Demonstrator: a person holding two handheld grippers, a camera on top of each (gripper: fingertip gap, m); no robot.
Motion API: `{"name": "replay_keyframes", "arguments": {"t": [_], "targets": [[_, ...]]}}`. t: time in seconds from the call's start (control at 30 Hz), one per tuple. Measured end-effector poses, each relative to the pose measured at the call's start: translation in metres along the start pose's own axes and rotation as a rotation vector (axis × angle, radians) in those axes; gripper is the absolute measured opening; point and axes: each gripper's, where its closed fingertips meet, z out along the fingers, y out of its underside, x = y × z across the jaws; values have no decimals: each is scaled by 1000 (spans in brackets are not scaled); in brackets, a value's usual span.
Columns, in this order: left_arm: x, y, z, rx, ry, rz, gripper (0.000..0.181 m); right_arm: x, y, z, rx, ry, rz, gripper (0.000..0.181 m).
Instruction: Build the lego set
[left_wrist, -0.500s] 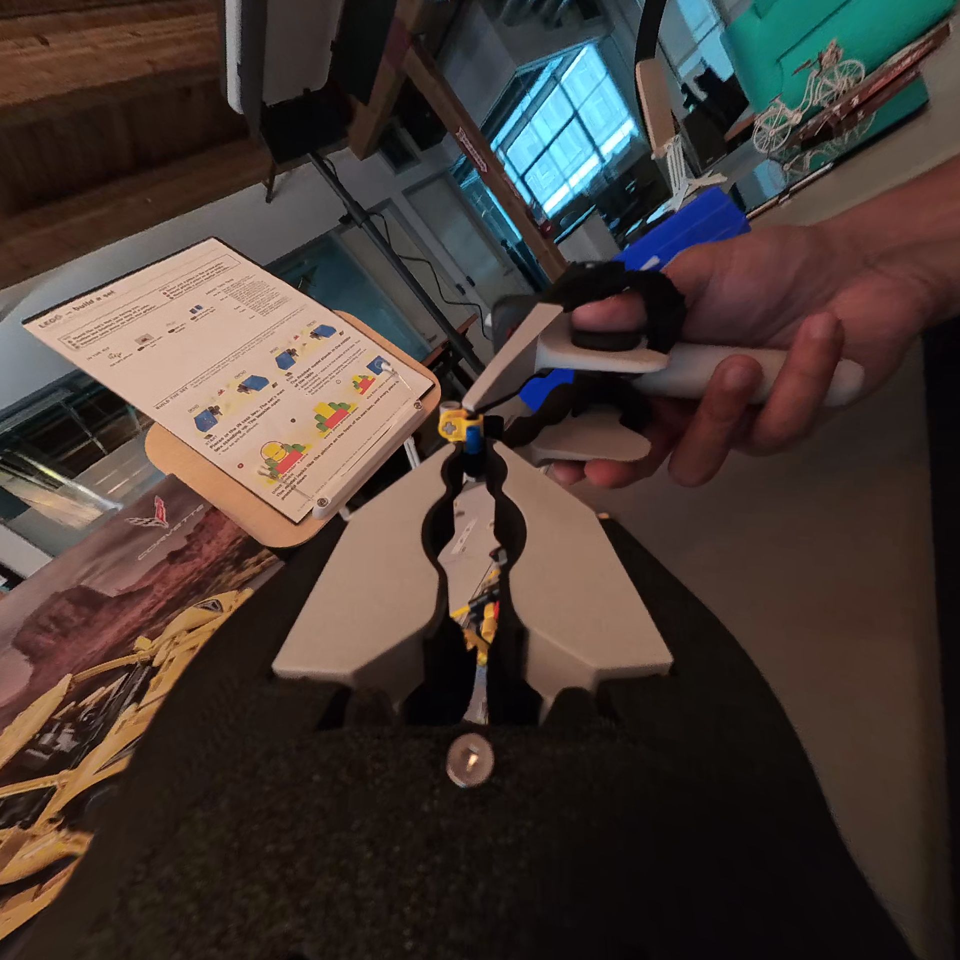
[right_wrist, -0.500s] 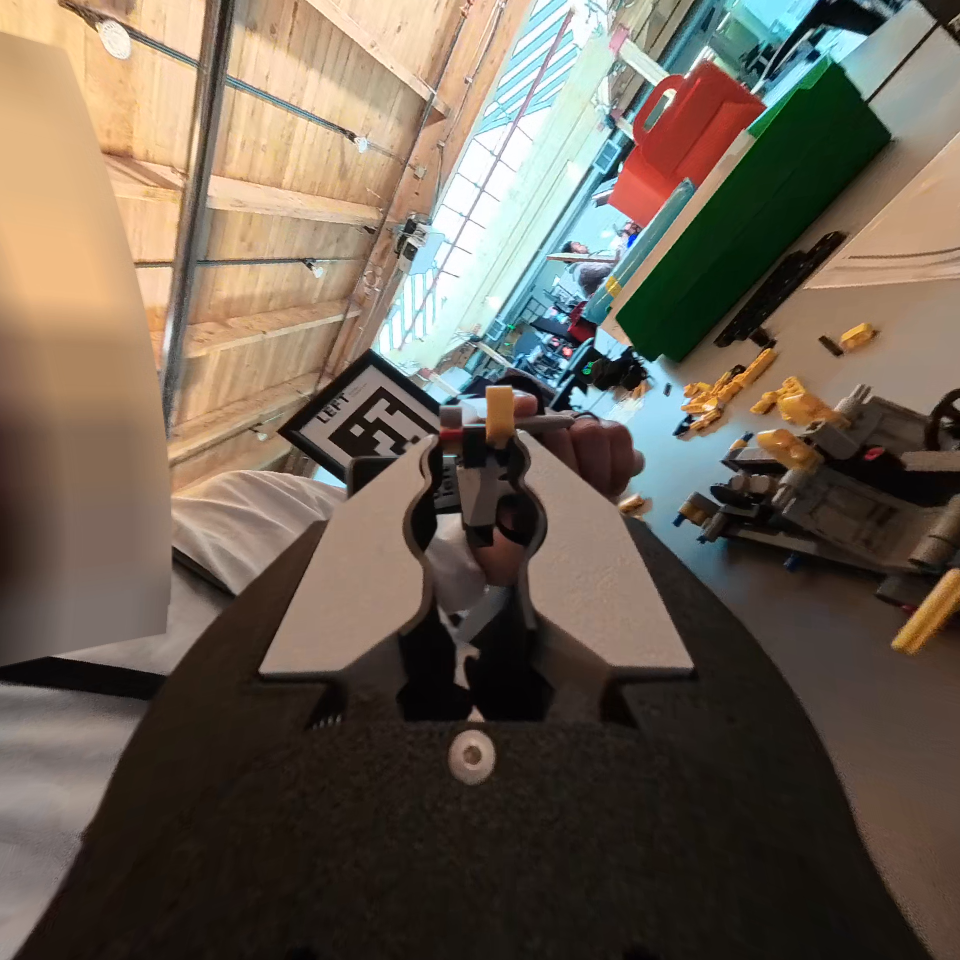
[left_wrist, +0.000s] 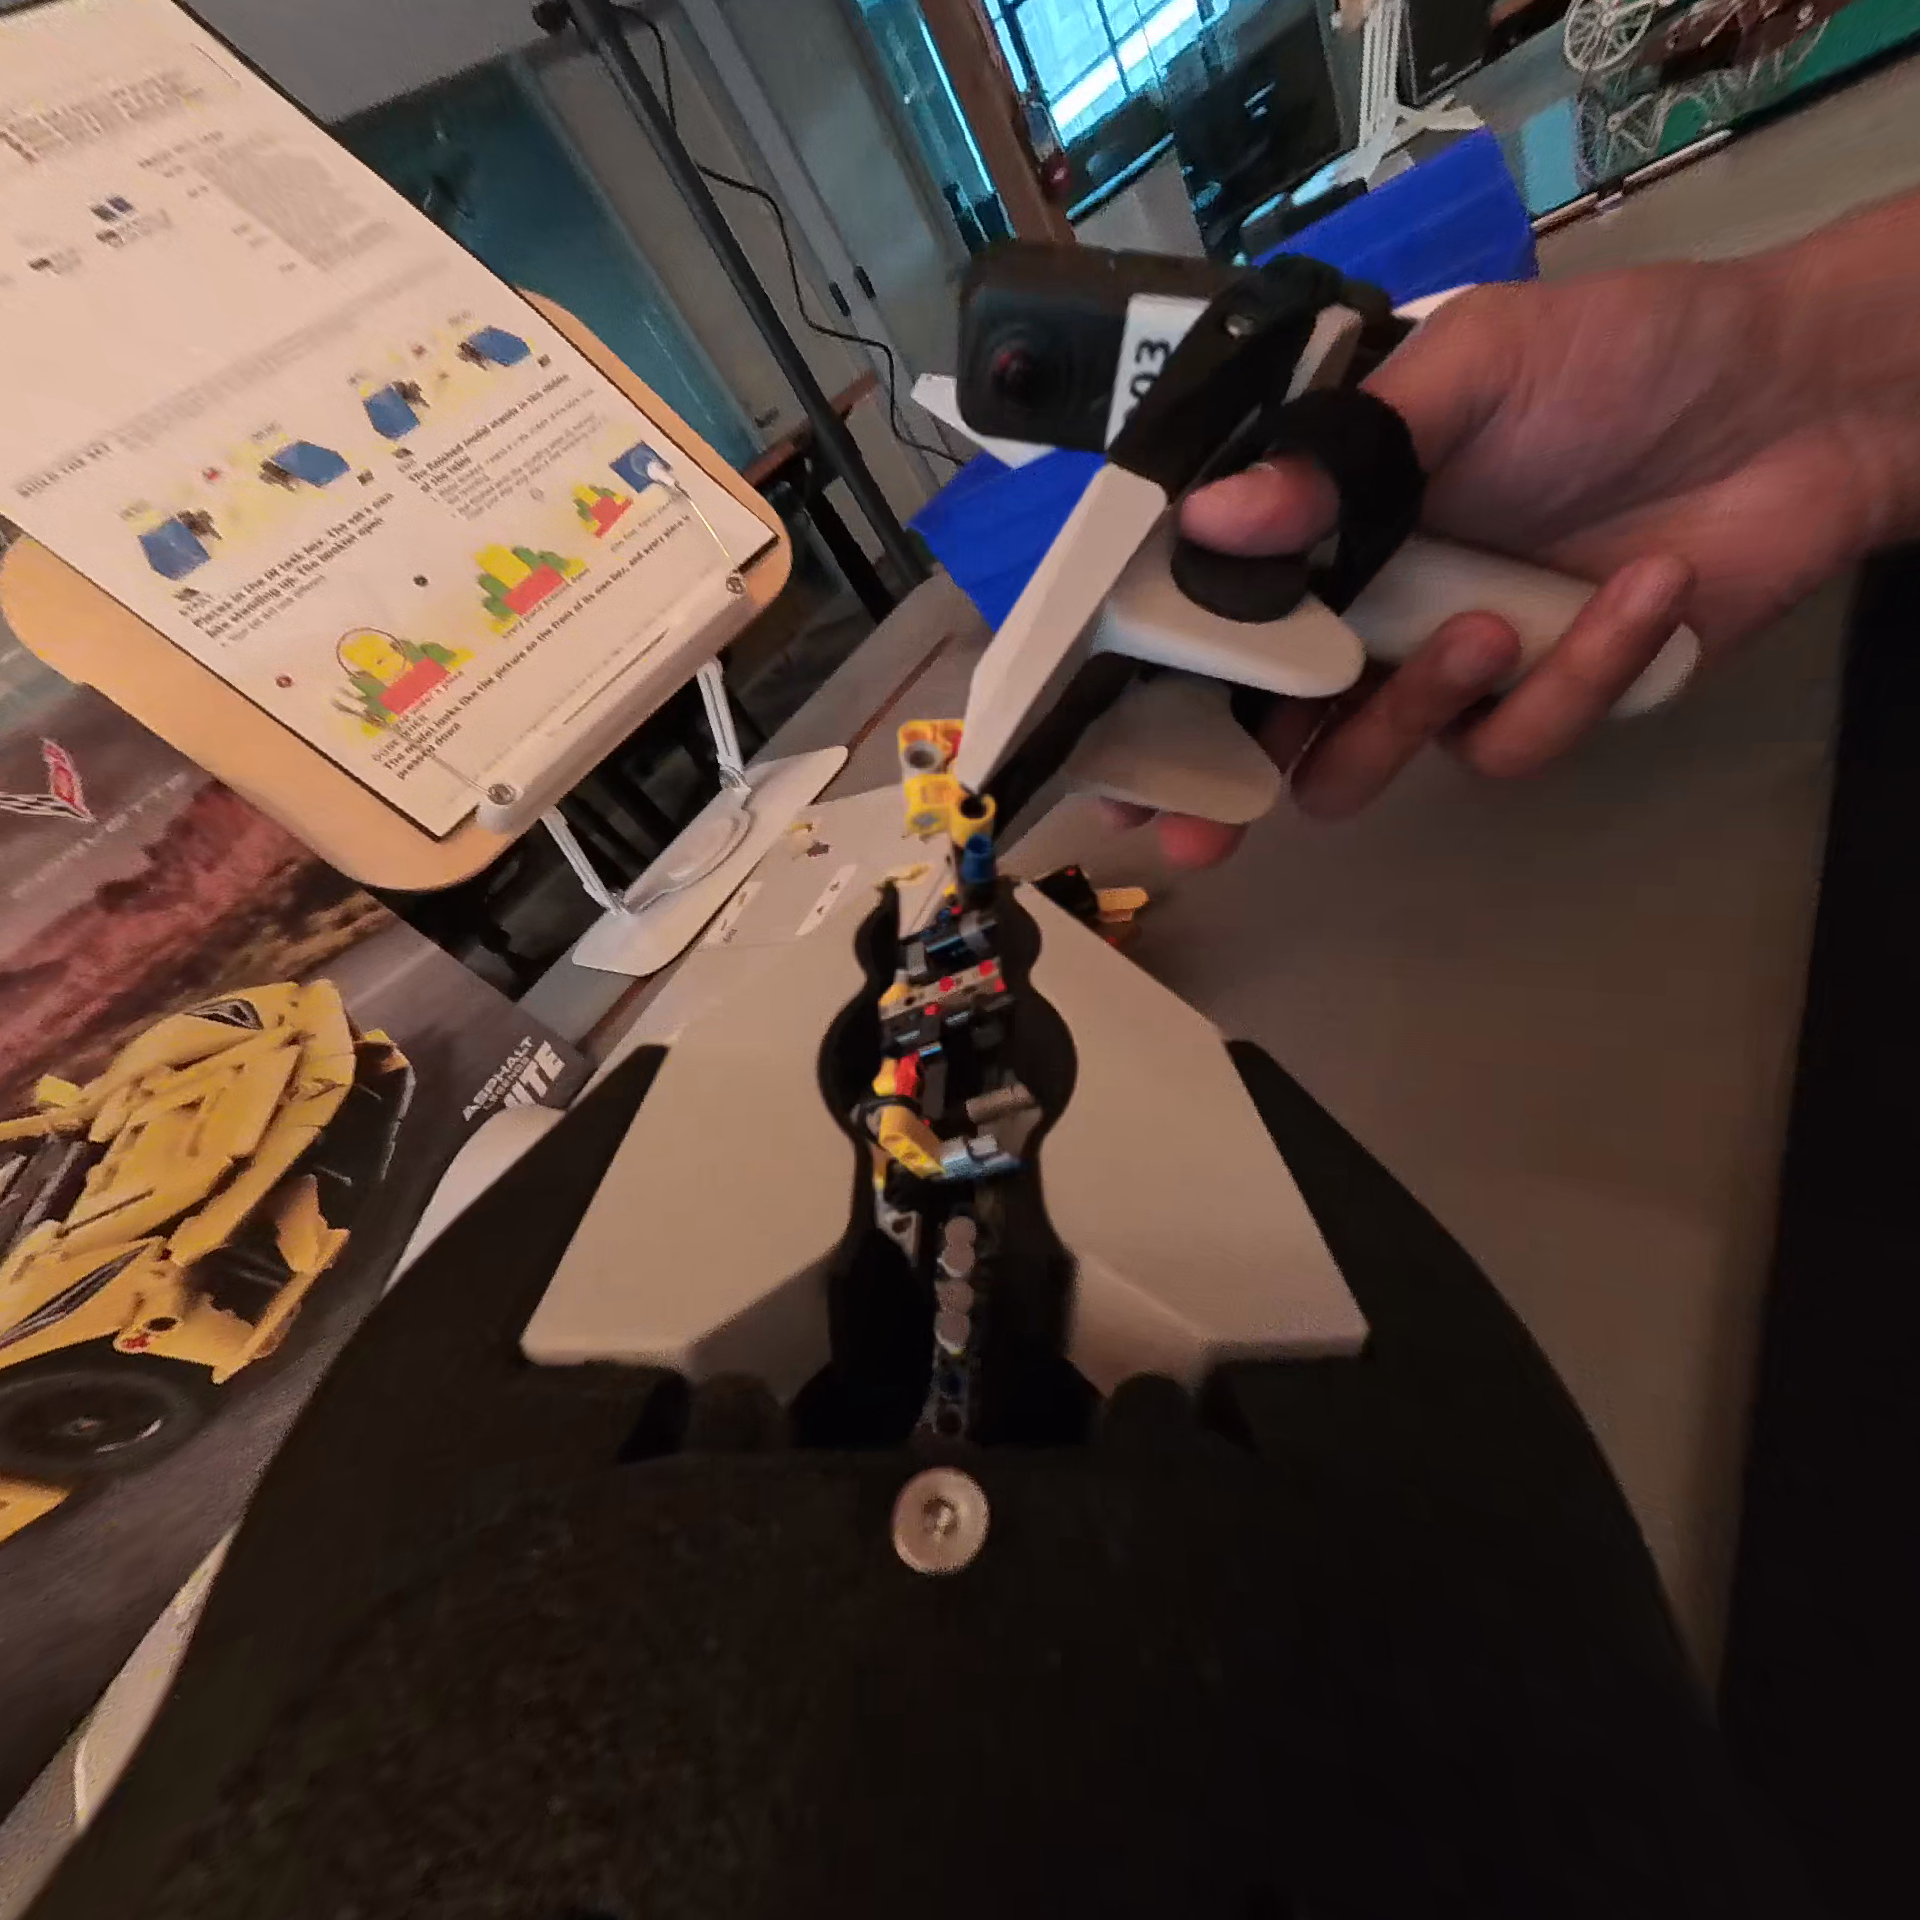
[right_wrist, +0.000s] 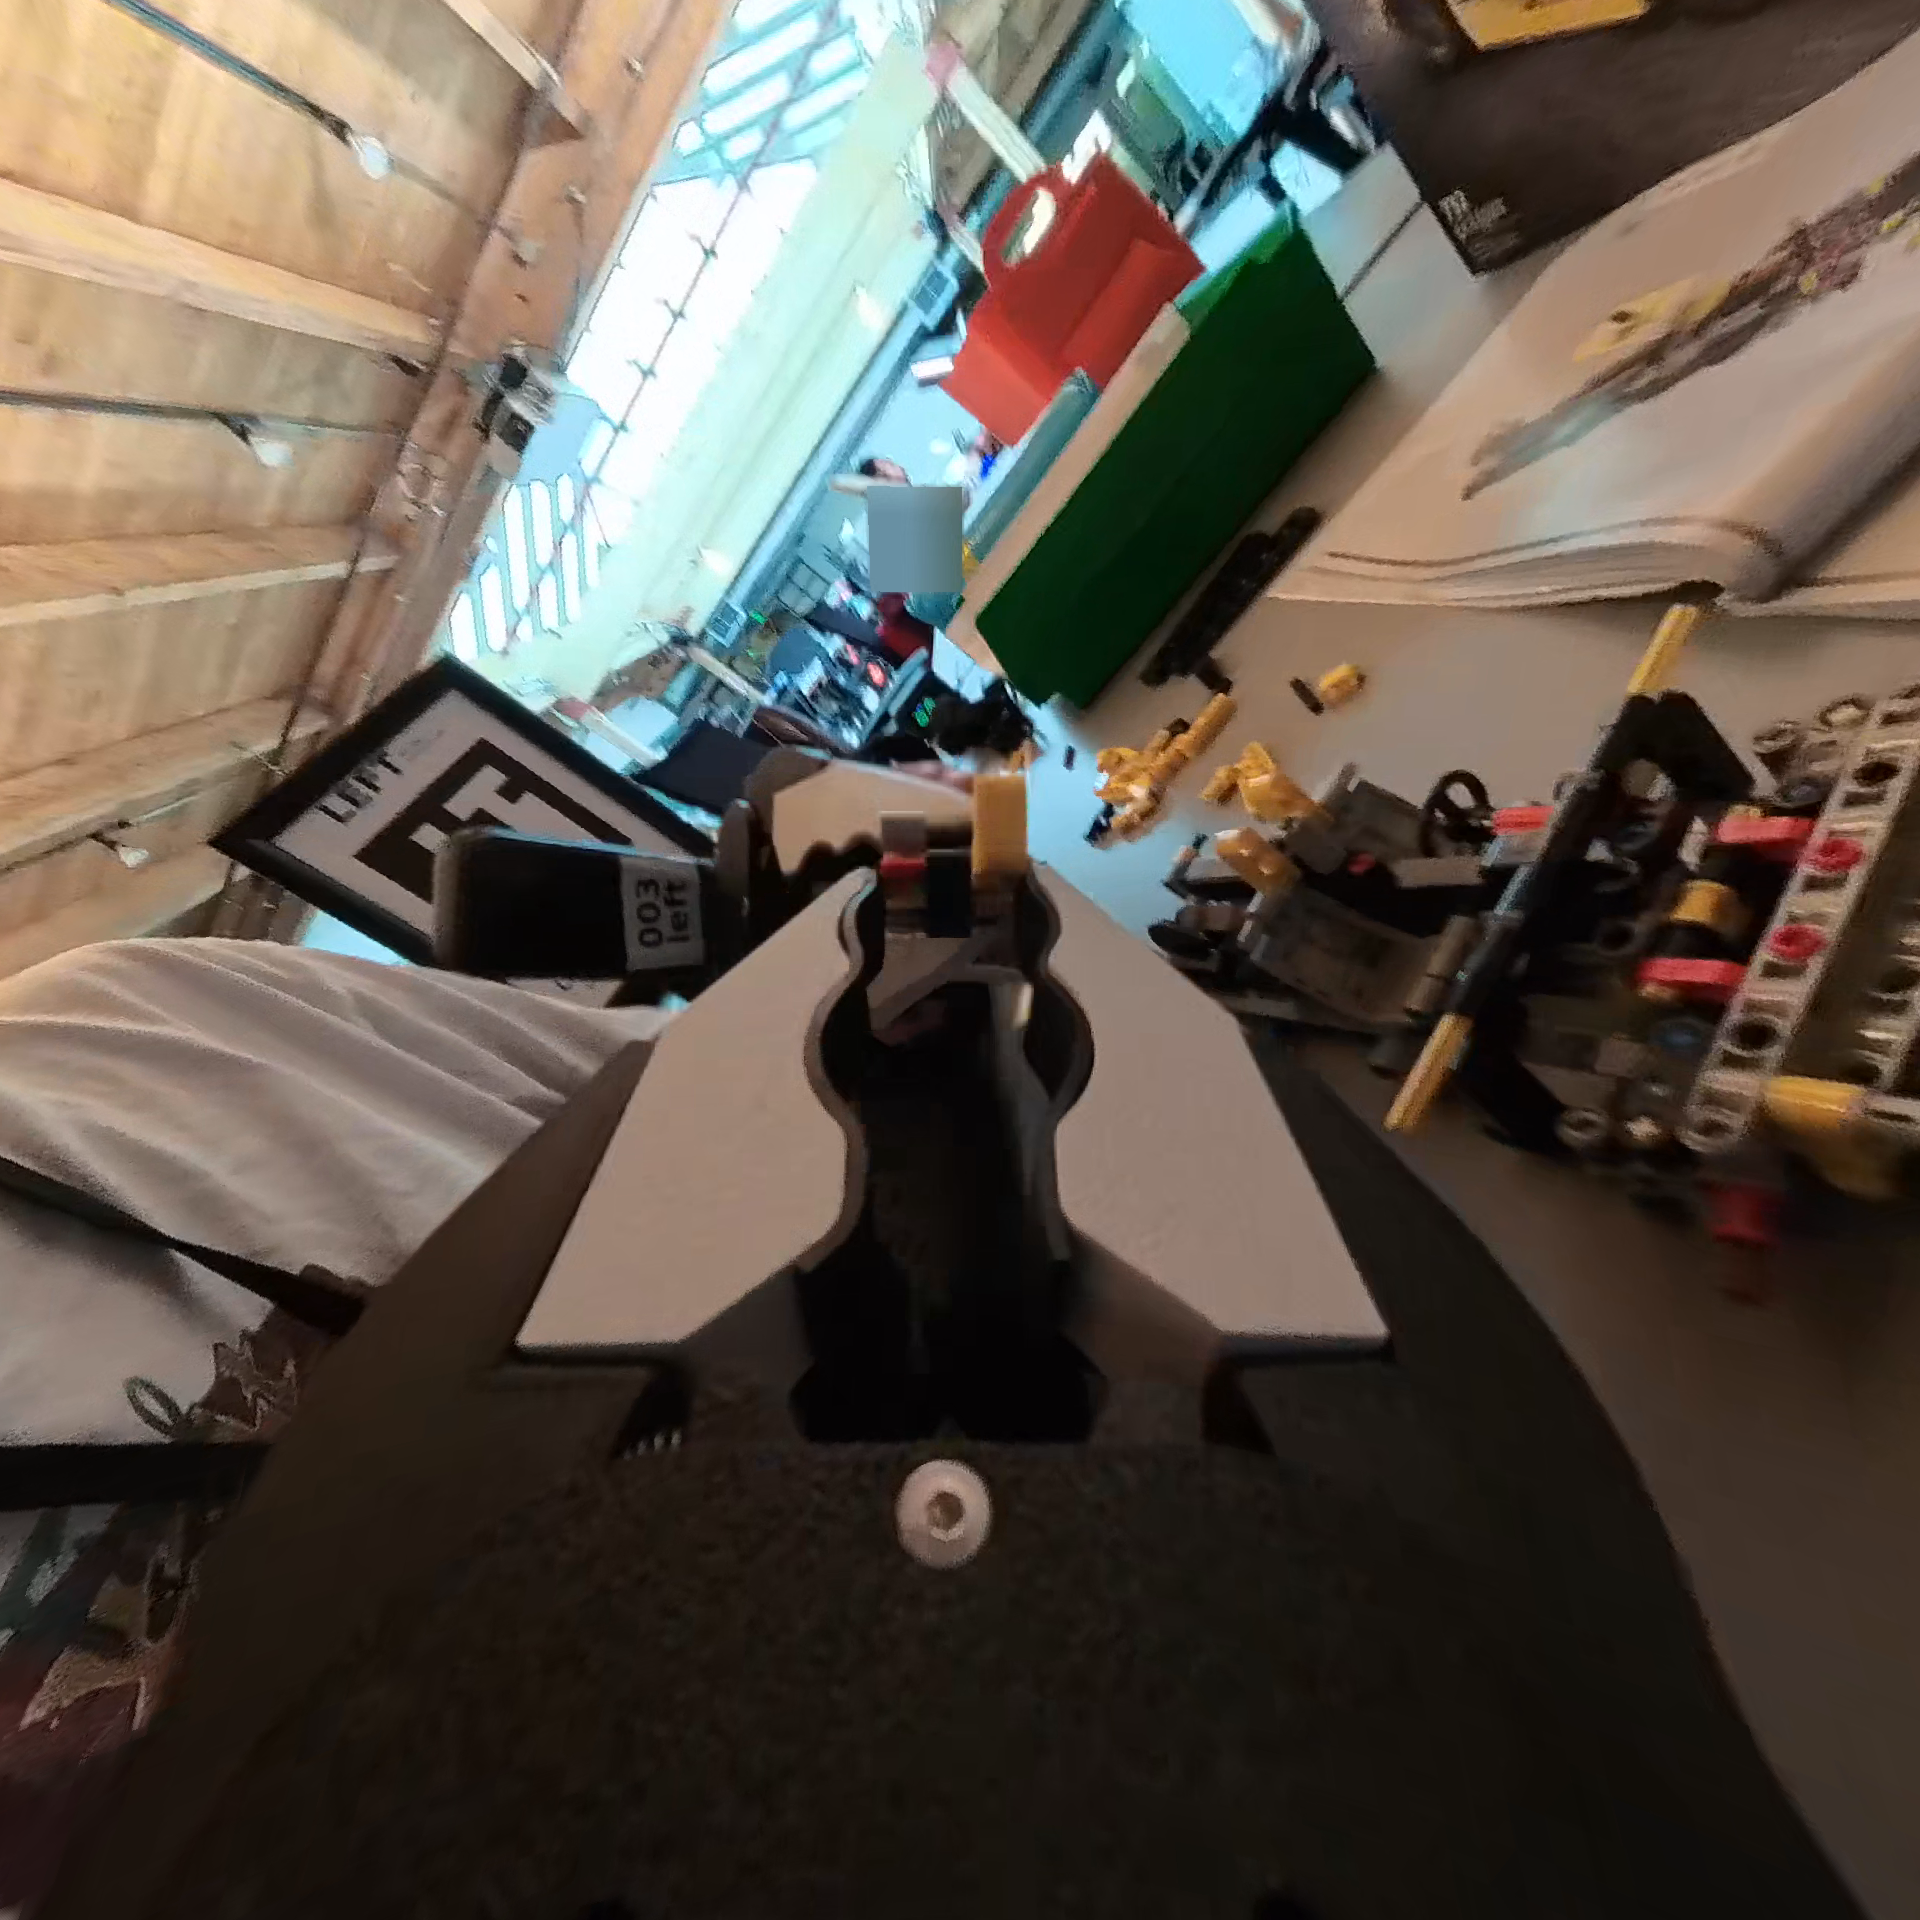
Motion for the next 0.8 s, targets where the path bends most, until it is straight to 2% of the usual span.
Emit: {"name": "replay_keyframes", "arguments": {"t": [0.1,0.17,0.27,0.37,0.4,0.63,0.73,0.8], "targets": [[12,4,0,-15,79,-21,30,12,5,-6,-45,88,-43,23],[23,0,0,-5,135,-22,30,12,17,-5,-127,68,-25,24],[25,4,1,-28,122,12,31,9,27,-3,-180,29,6,23],[22,3,0,-18,110,-3,29,13,29,-3,-190,53,-3,24],[24,2,0,-15,125,-5,20,13,28,-2,-184,50,1,23],[18,5,1,-40,76,18,16,15,24,-1,-157,64,-27,24],[6,10,1,-66,36,-66,16,18,9,-10,-81,97,-60,30],[-5,15,1,-87,12,-152,16,26,-13,-24,30,159,-71,36]]}}
